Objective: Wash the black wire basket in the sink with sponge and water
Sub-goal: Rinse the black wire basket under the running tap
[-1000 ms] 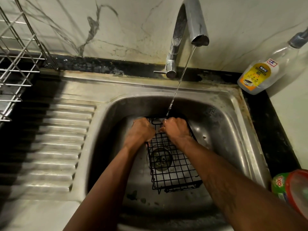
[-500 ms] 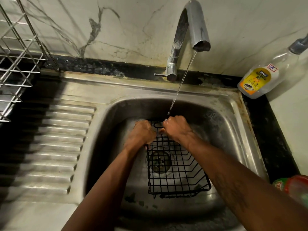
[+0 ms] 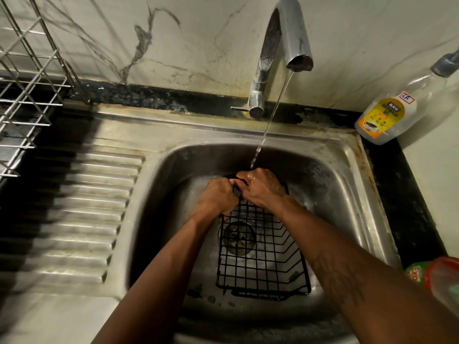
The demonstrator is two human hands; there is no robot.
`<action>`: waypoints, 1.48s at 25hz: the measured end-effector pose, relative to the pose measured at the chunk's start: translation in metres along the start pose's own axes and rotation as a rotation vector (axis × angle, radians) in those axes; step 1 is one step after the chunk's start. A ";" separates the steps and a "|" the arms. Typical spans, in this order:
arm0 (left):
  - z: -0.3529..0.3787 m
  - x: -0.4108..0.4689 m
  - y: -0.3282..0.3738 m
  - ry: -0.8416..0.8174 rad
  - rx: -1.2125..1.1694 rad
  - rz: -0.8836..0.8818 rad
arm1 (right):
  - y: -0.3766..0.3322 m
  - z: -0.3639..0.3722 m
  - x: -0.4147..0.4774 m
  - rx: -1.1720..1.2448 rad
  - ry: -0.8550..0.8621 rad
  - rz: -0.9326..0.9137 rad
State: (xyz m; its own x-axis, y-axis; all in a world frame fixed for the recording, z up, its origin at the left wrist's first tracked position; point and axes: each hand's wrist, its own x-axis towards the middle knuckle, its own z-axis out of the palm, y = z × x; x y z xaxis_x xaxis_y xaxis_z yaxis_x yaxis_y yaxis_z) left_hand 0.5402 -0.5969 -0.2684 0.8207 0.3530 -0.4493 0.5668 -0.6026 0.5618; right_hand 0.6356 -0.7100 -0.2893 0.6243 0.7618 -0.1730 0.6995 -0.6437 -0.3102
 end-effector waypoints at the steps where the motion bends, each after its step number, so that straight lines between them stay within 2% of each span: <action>1: 0.000 0.001 0.000 0.006 0.001 -0.019 | -0.003 -0.005 0.003 -0.016 -0.027 -0.016; 6: -0.005 0.002 -0.002 -0.029 -0.029 -0.106 | -0.004 0.016 0.004 -0.307 -0.149 -0.010; 8: -0.007 0.000 -0.003 -0.032 -0.009 -0.107 | -0.002 0.022 0.001 -0.296 -0.170 -0.020; 11: -0.012 -0.003 -0.006 -0.051 0.022 -0.111 | -0.008 0.016 0.008 -0.218 -0.111 -0.049; 14: -0.019 -0.007 -0.010 -0.038 0.014 -0.176 | -0.008 0.002 0.014 -0.160 -0.149 0.032; 17: -0.022 -0.008 -0.011 -0.031 0.007 -0.191 | 0.000 -0.004 0.013 -0.364 -0.226 0.095; 20: -0.019 -0.005 -0.012 -0.041 0.033 -0.175 | -0.008 0.003 0.005 -0.557 -0.201 0.096; 23: -0.019 -0.004 -0.014 -0.063 0.054 -0.188 | -0.009 0.006 0.007 -0.471 -0.173 0.109; 29: -0.025 -0.004 -0.020 -0.089 0.063 -0.205 | 0.003 0.004 0.011 -0.188 -0.394 0.010; 31: -0.025 -0.004 -0.022 -0.049 0.041 -0.206 | 0.011 -0.003 0.010 0.038 -0.334 0.066; 33: -0.025 -0.004 -0.023 -0.008 0.015 -0.195 | 0.015 -0.005 0.010 0.233 -0.189 0.066; 35: -0.028 -0.005 -0.023 0.015 0.030 -0.191 | 0.009 -0.004 0.010 0.138 -0.155 0.041; 37: -0.029 -0.005 -0.022 0.026 0.043 -0.203 | 0.001 -0.002 0.009 -0.166 -0.207 0.007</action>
State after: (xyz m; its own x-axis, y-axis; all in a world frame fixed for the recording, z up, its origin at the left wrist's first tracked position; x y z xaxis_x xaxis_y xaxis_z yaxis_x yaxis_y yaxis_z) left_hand 0.5256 -0.5651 -0.2584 0.6922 0.4880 -0.5317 0.7172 -0.5475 0.4311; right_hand 0.6424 -0.7039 -0.2893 0.5565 0.7451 -0.3677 0.7538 -0.6389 -0.1537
